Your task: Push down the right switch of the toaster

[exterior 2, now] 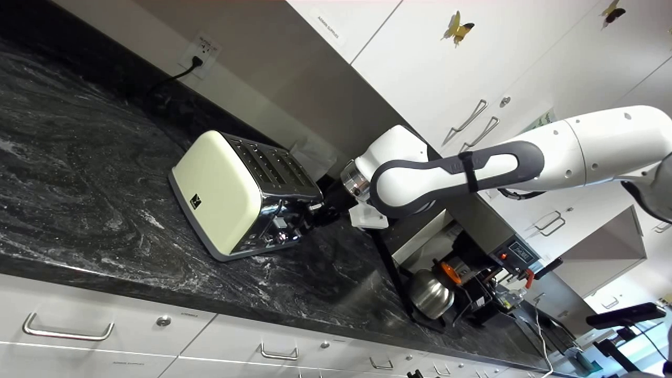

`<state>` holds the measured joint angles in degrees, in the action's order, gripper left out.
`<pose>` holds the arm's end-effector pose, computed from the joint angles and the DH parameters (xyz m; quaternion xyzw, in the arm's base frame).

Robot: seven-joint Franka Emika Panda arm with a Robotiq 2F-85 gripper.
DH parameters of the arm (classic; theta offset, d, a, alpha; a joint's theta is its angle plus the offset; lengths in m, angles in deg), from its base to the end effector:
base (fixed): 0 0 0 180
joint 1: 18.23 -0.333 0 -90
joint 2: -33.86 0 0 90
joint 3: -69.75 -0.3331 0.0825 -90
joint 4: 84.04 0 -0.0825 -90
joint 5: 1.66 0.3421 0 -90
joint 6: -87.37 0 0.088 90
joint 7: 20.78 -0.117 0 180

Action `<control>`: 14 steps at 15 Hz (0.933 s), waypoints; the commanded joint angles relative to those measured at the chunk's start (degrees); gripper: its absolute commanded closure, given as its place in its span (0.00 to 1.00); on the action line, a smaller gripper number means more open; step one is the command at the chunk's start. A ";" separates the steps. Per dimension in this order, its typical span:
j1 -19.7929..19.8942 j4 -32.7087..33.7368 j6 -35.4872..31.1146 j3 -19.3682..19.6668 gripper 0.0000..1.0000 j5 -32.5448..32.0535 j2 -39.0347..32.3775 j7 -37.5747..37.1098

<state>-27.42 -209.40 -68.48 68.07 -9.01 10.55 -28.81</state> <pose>0.5469 0.1089 0.2519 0.9945 0.0798 0.0660 0.0135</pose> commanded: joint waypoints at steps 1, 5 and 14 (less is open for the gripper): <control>-0.77 -6.21 0.24 -0.06 1.00 0.57 10.54 -1.18; 0.49 -12.35 5.65 -2.57 1.00 3.36 22.52 1.29; 0.12 -15.08 19.80 -3.73 1.00 8.70 37.30 8.44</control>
<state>-27.71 -222.93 -50.88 64.65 -1.98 44.16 -23.30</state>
